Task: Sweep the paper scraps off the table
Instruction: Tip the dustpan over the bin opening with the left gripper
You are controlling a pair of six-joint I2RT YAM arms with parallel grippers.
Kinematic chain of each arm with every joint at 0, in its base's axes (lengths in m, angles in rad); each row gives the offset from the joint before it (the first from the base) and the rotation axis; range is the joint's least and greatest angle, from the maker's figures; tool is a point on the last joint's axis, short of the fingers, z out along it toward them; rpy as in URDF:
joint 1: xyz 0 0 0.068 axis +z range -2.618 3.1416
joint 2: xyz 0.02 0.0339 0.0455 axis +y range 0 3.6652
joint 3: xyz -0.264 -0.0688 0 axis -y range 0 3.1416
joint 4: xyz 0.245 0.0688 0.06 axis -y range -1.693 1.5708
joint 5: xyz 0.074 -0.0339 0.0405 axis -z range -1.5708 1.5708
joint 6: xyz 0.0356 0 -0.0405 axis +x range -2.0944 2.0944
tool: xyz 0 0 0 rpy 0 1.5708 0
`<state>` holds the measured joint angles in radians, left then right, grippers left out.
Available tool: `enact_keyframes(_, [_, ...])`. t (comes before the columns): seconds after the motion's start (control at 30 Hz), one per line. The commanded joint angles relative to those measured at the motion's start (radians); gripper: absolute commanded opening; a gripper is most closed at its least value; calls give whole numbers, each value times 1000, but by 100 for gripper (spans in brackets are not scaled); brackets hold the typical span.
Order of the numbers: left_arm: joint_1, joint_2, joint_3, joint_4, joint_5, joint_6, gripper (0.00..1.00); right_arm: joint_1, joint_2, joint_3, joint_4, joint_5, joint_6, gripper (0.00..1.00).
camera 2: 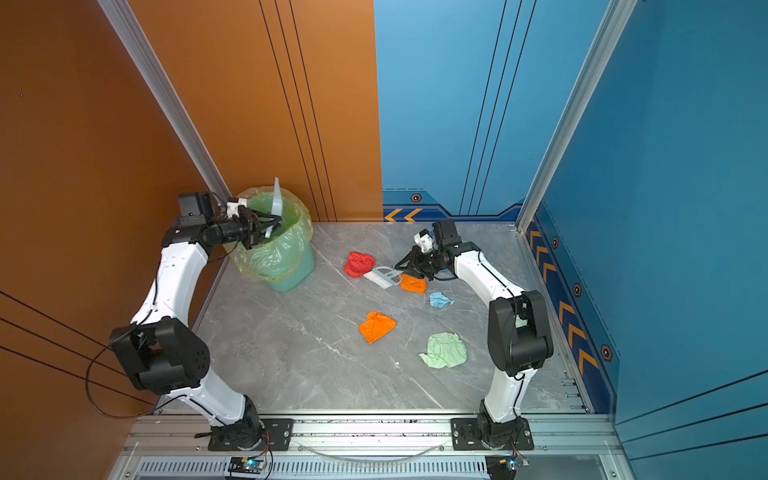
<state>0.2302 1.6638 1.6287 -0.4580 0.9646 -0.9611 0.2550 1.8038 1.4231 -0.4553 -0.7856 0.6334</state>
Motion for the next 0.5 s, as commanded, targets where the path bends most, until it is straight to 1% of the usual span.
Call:
enact_keyframes(0.0, [12,-69,8,177,72,-121,0,-1,-40,11,4,1,9,0])
enact_keyframes(0.07, [14,-80,2,209,78,-154,0,1,-45,6,3,1,9,0])
enact_keyframes(0.2, [15,-94,-51,359,95,-268,0,0,-55,-7,2,2,6,0])
enact_keyframes(0.27, [14,-103,-98,467,107,-360,0,0,-62,-11,-1,3,1,0])
enact_keyframes(0.33, [12,-112,-168,660,112,-519,0,0,-65,-11,-9,5,-6,0])
enact_keyframes(0.37, [12,-117,-191,725,109,-573,0,1,-67,-11,-11,6,-7,0])
enact_keyframes(0.43, [9,-127,-226,815,102,-649,0,0,-67,-8,-18,9,-12,0])
enact_keyframes(0.47, [9,-130,-232,833,100,-665,0,1,-67,-3,-23,12,-17,0])
